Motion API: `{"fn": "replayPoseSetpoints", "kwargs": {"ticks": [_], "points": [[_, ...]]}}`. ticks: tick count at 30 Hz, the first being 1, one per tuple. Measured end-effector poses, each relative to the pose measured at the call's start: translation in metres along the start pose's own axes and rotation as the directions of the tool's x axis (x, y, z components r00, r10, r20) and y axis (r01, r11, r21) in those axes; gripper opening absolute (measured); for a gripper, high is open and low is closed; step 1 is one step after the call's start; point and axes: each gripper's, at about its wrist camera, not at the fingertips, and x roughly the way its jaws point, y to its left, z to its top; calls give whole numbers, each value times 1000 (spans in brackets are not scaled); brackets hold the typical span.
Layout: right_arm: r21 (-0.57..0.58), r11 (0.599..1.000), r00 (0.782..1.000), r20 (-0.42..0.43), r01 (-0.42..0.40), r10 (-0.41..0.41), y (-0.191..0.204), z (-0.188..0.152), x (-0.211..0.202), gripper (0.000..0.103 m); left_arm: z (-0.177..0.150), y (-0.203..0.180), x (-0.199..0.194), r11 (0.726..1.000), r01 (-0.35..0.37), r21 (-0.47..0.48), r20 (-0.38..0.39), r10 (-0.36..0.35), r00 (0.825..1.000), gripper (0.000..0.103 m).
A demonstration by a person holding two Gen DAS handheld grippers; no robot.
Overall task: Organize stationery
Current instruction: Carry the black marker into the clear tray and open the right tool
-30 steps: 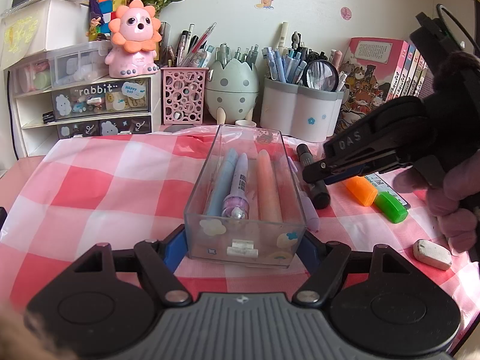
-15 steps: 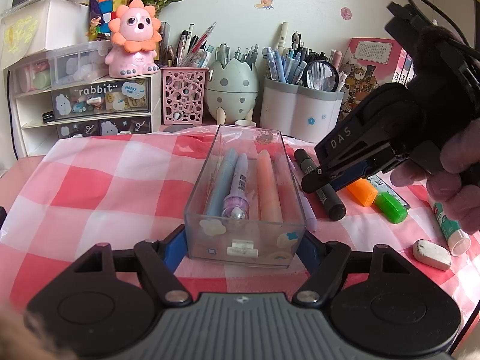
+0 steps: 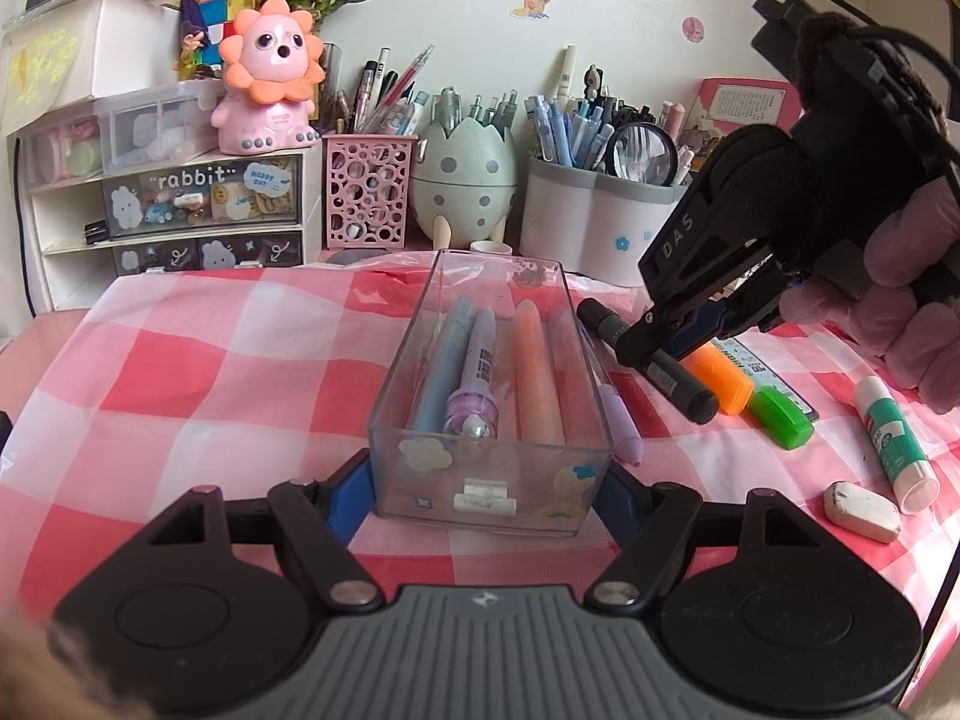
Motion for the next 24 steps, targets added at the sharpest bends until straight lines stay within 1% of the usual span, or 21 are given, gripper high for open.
{"fn": "replayPoseSetpoints", "kwargs": {"ticks": [3,7,14,19,24], "points": [[34,999,999,16,-31,31,-3,0,-9,16,0,0,0,1000,2,-1,0,-2,1000,49],[77,992,994,45,-102,98,-6,-2,-21,16,0,0,0,1000,3,-3,1,-3,1000,49],[126,978,984,84,-166,156,-2,-5,-36,16,0,1,0,1000,3,-2,1,-3,1000,49],[206,949,970,106,-237,219,-1,-6,-44,16,0,0,0,1000,3,-3,1,-3,1000,49],[267,926,962,119,-268,245,7,-7,-42,16,0,1,0,1000,3,-3,1,-3,1000,49]]}}
